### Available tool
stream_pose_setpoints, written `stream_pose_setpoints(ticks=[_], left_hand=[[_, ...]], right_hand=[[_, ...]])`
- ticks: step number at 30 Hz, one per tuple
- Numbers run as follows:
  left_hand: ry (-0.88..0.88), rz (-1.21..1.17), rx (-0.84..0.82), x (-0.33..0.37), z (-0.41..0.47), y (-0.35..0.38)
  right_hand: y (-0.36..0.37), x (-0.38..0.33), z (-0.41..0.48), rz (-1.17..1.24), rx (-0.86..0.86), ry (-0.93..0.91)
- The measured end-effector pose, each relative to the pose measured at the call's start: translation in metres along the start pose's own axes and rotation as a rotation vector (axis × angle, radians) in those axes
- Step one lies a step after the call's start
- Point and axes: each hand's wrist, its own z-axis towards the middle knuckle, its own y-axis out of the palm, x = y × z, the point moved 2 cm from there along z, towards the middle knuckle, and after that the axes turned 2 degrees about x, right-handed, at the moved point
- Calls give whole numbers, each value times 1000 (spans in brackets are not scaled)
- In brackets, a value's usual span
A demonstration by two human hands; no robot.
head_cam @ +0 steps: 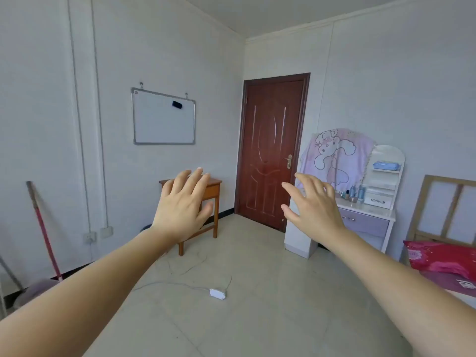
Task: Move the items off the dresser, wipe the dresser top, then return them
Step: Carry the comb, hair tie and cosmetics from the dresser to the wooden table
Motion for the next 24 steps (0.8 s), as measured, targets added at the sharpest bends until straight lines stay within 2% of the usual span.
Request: stream_pose_setpoints(ticks=[5,9,15,19,24], left_hand=[[49,-30,-24,-28,52,78],[36,-126,-27,-36,105,149],[181,-179,-3,6,165,265],[207,-239,-23,44,208,337],[198,-315,-82,78,256,413]], right_hand=[[85,19,32,-58,24,-22],[143,51,52,-111,5,54],[225,126,31,-171,-60,81],[273,184,22,-221,-111,89],[341,255,21,-193,-110,184]])
